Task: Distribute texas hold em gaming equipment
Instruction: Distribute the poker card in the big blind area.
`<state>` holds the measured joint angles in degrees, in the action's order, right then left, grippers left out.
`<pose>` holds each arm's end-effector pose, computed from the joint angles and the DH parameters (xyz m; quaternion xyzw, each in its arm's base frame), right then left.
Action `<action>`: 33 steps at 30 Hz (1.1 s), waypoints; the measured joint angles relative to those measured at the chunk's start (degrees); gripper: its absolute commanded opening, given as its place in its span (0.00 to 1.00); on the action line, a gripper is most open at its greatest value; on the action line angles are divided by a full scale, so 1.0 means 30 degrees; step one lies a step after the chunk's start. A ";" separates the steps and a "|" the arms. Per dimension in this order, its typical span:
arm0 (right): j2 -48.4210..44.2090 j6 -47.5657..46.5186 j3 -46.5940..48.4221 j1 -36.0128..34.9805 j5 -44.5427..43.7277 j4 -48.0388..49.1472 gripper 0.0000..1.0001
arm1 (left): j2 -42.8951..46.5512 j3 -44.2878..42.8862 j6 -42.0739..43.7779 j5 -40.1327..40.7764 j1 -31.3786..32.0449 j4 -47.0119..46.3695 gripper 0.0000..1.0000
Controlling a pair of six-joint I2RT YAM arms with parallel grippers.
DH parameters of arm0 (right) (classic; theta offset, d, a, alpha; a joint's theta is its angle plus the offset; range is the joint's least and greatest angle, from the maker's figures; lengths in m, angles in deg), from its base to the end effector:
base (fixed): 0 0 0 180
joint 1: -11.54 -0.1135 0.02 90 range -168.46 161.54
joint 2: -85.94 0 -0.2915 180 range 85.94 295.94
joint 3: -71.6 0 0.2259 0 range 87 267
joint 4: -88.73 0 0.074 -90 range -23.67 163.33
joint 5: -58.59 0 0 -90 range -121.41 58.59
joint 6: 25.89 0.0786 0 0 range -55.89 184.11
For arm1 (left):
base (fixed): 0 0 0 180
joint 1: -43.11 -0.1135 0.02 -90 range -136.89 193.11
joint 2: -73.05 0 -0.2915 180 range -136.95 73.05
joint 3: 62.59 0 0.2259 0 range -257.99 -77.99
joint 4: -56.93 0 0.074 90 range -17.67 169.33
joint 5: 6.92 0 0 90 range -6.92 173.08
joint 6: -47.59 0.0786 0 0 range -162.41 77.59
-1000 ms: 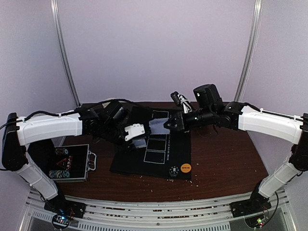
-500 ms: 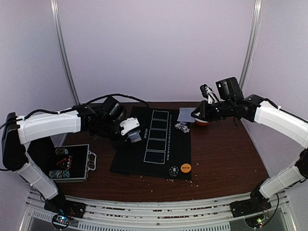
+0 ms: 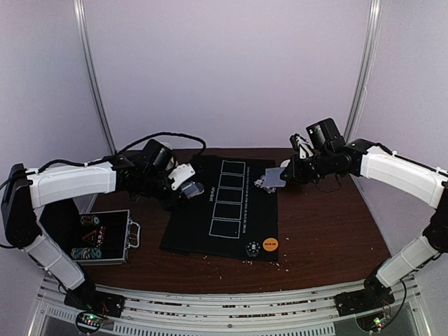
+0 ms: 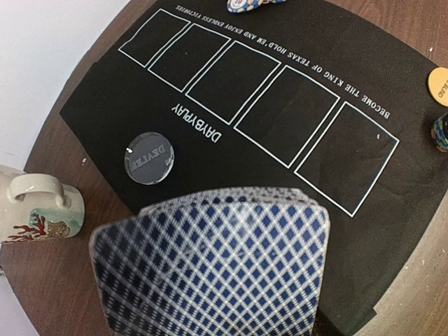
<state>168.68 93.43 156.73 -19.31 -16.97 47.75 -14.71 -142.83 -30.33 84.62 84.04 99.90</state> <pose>0.2700 0.1841 0.3184 -0.0664 0.8931 0.3137 0.3156 0.2504 -0.2144 0.2575 0.4159 0.8442 -0.0719 0.3305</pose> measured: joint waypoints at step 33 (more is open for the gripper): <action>-0.3446 -0.0328 -0.9989 0.4175 0.5945 -0.1530 0.00 | 0.0000 0.0474 -0.0590 -0.0532 -0.0379 -0.0772 0.49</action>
<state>158.34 92.45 126.77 -6.79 0.86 43.16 -14.71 -141.41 -32.10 83.02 82.91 97.58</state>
